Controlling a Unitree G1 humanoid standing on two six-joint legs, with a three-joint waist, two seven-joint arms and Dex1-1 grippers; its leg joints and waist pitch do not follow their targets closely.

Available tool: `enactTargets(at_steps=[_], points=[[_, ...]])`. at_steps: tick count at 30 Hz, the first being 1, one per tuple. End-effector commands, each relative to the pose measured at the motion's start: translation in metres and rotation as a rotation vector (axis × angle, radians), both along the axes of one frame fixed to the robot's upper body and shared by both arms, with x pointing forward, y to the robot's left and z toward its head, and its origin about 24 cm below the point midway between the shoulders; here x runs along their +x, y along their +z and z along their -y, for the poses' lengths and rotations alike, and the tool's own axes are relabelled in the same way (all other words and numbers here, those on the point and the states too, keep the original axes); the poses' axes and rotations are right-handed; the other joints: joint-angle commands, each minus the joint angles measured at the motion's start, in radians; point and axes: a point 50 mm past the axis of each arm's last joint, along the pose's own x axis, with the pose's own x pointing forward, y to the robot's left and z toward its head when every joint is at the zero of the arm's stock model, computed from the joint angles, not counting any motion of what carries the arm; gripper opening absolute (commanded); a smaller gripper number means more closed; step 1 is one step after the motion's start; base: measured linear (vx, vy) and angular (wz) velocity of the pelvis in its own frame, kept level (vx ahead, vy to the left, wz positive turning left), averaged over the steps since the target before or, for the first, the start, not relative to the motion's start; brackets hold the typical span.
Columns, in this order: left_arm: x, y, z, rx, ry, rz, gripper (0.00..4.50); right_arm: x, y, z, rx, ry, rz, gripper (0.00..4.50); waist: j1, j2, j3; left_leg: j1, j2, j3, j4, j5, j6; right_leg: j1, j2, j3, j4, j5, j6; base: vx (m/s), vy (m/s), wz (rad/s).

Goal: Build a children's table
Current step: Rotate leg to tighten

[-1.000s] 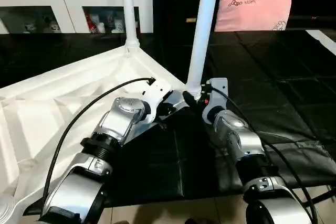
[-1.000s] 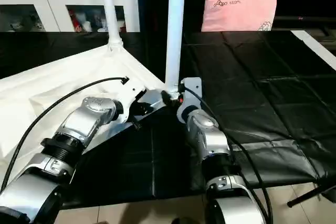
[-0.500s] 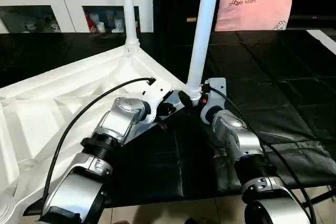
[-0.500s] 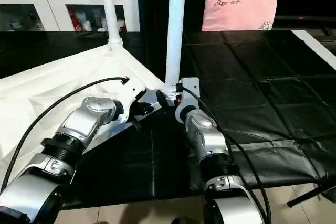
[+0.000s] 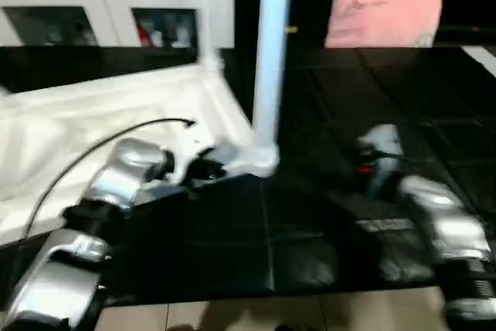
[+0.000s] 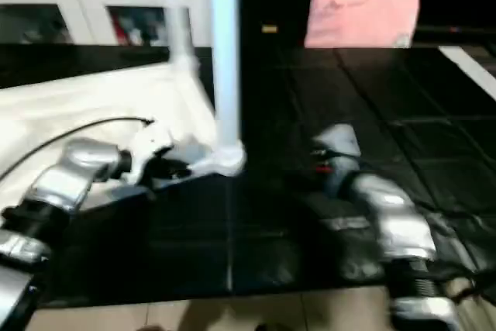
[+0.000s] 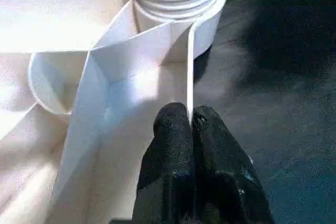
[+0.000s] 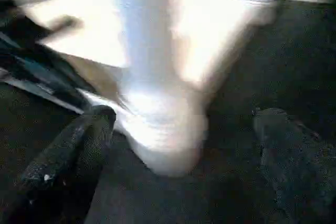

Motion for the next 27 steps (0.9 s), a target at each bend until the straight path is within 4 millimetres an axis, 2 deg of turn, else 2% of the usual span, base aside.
enactTargets(at_steps=[1, 3, 5, 9, 14, 19, 20, 23, 25, 27], points=[[0.004, 0.014, 0.0, -0.011, -0.04, 0.052, 0.0, -0.002, 0.011, 0.009, 0.005, 0.024, 0.031, 4.48, -0.002, 0.001, -0.076, 0.009, 0.038, -0.004, -0.069, -0.143, 0.059, 0.061, -0.067, 0.072, -0.072, -0.269, -0.159, 0.0, 0.0, 0.0], [0.002, 0.014, -0.002, -0.008, -0.078, 0.053, 0.0, -0.008, 0.014, 0.01, 0.008, 0.096, 0.028, 4.48, 0.001, -0.003, -0.075, 0.005, 0.034, -0.004, -0.069, -0.143, 0.065, 0.066, -0.066, 0.075, -0.066, -0.229, -0.165, 0.0, 0.0, 0.0], [-0.002, 0.014, -0.006, 0.0, -0.148, 0.049, 0.0, -0.013, 0.018, 0.01, 0.007, 0.183, 0.021, 4.48, 0.003, -0.006, -0.074, 0.0, 0.028, -0.002, -0.068, -0.151, 0.074, 0.071, -0.068, 0.075, -0.07, -0.262, -0.146, 0.0, 0.0, 0.0], [-0.007, 0.015, -0.006, -0.007, -0.215, 0.036, 0.0, -0.013, 0.02, 0.008, -0.028, 0.234, 0.017, 4.48, 0.006, -0.006, -0.074, -0.002, 0.025, -0.002, -0.066, -0.132, 0.062, 0.069, -0.067, 0.071, -0.081, -0.345, -0.106, 0.0, 0.0, 0.0], [-0.012, 0.014, -0.005, -0.009, -0.276, 0.019, 0.0, -0.013, 0.02, 0.006, -0.063, 0.31, 0.01, 4.48, 0.01, -0.004, -0.076, 0.003, 0.034, -0.004, -0.068, -0.129, 0.061, 0.065, -0.065, 0.072, -0.069, -0.271, -0.144, 0.0, 0.0, 0.0], [-0.017, 0.013, -0.003, -0.011, -0.325, 0.01, 0.0, -0.013, 0.019, 0.005, -0.083, 0.379, -0.015, 4.48, 0.012, -0.007, -0.075, -0.001, 0.031, -0.002, -0.067, -0.137, 0.062, 0.068, -0.068, 0.072, -0.069, -0.284, -0.144, 0.0, 0.0, 0.0], [-0.019, 0.012, -0.002, -0.015, -0.342, 0.002, 0.0, -0.011, 0.017, 0.003, -0.087, 0.391, -0.02, 4.21, 0.012, -0.006, -0.074, -0.001, 0.03, -0.002, -0.067, -0.14, 0.059, 0.067, -0.07, 0.071, -0.071, -0.304, -0.141, 0.0, 0.0, 0.0], [-0.023, 0.011, 0.0, -0.015, -0.376, -0.009, 0.0, -0.007, 0.017, 0.0, -0.083, 0.409, -0.029, 4.14, 0.014, -0.008, -0.076, -0.001, 0.031, -0.001, -0.066, -0.126, 0.059, 0.066, -0.068, 0.072, -0.07, -0.296, -0.142, 0.0, 0.0, 0.0], [-0.025, 0.011, 0.0, -0.009, -0.394, -0.015, 0.0, -0.006, 0.016, -0.001, -0.084, 0.425, -0.034, 3.79, 0.015, -0.009, -0.075, -0.001, 0.034, -0.003, -0.067, -0.124, 0.058, 0.066, -0.069, 0.072, -0.067, -0.29, -0.144, 0.0, 0.0, 0.0], [-0.026, 0.011, 0.0, -0.004, -0.405, -0.016, 0.0, -0.005, 0.015, -0.002, -0.084, 0.438, -0.041, 3.68, 0.016, -0.009, -0.076, 0.001, 0.034, -0.001, -0.066, -0.121, 0.06, 0.065, -0.068, 0.073, -0.066, -0.283, -0.148, 0.0, 0.0, 0.0]])
